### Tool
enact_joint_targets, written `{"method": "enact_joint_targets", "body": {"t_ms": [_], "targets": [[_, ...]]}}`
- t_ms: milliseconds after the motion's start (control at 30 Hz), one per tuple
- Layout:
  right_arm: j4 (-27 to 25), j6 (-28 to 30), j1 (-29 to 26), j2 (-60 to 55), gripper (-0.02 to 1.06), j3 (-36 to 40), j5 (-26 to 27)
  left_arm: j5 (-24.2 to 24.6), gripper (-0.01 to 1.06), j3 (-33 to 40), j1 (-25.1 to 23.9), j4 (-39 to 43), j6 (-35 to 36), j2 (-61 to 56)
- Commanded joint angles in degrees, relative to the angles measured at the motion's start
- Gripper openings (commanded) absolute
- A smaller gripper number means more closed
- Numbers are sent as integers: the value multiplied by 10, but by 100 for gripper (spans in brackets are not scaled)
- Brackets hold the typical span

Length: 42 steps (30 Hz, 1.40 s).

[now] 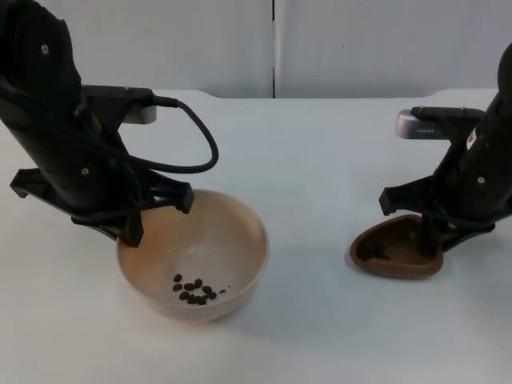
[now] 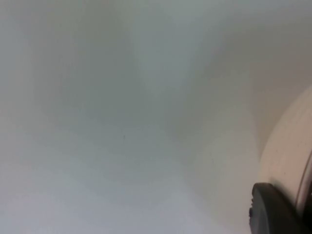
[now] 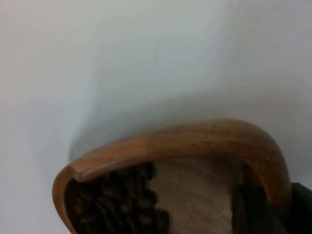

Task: Pick up the bowl with the left hand and pour the coffee beans from the cup into the bowl with the right hand.

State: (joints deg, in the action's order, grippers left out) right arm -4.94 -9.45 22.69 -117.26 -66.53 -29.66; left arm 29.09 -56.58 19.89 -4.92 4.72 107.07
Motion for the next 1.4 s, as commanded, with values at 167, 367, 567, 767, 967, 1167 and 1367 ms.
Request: {"method": "enact_joint_targets", "body": {"t_ms": [167, 367, 567, 767, 967, 1167, 1367], "targets": [[-2, -2, -3, 2, 0, 3, 5, 0, 1, 2, 0, -1, 1, -2], [-3, -2, -3, 2, 0, 3, 6, 0, 19, 2, 0, -2, 1, -2], [-3, -2, -3, 2, 12, 3, 6, 0, 50, 2, 0, -5, 1, -2], [-3, -2, -3, 2, 31, 3, 6, -1, 53, 2, 0, -7, 1, -2], [-15, -2, -3, 2, 47, 3, 11, -1, 53, 1, 0, -7, 1, -4], [-17, -2, -3, 3, 59, 3, 14, 3, 53, -2, 0, -7, 1, -20], [-16, -2, -3, 37, 62, 3, 3, 17, 53, -12, 0, -7, 1, -45]]}}
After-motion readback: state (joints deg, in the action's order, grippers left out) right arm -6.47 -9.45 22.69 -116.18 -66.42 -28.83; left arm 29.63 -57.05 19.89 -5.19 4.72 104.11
